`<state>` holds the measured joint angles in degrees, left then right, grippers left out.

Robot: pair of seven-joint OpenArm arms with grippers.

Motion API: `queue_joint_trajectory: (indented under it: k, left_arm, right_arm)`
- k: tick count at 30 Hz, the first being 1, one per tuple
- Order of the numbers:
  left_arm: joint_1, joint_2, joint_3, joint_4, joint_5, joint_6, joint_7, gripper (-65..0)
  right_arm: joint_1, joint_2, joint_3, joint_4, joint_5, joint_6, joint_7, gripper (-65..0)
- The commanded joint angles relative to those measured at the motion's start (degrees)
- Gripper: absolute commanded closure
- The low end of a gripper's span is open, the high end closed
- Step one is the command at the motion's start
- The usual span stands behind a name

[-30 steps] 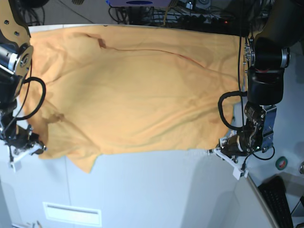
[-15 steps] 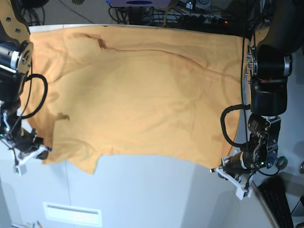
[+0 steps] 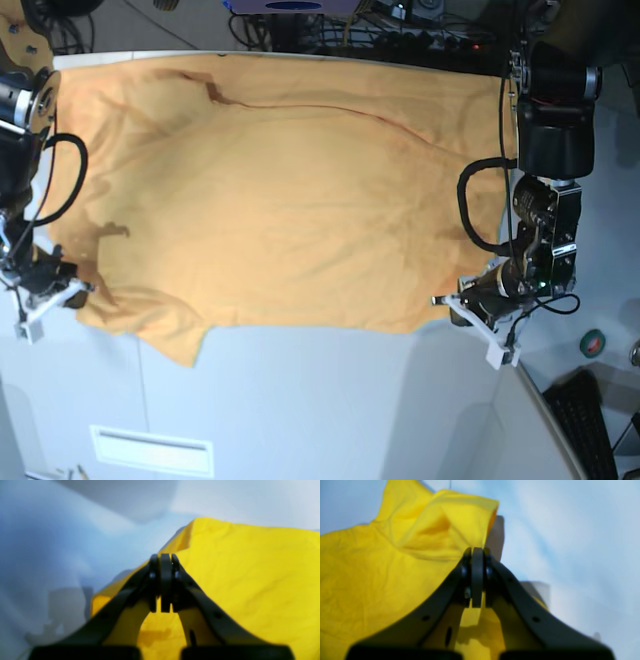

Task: Layout the t-shirt on the table in an organized manner, then fold the t-shirt properly
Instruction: 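Fold the shirt lengthwise, carrying the held edge toward the collar with both grippers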

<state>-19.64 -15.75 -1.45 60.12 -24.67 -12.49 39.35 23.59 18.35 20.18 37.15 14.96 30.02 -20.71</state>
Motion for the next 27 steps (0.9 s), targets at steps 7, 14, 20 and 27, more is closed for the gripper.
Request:
queue_joint_trajectory:
  k: [7,14,20,27]
  left_arm:
    - [3.68,-1.09,-0.26,7.09,-0.61,-0.39,-0.98,0.0]
    - [10.19,-0.82,-8.61,17.29,-0.43,-0.56,4.91,0.0]
    - [13.44,-1.18,-9.14,22.12,-0.43,-0.56,7.46,0.0]
    - [17.57,-3.02,-11.16,23.71,-0.52,-0.65,7.46,0.0]
  right_arm:
    - [-0.87,1.39,0.08,1.84,0.56,0.35,0.97,0.0]
    - [-6.41,1.39,0.34,11.43,0.56,0.35,-1.93,0.0]
    - [-9.57,1.12,0.69,17.76,0.64,0.27,-6.32,0.0]
    - [-12.39,1.3,0.87,19.16,0.64,0.27,-6.85,0.0]
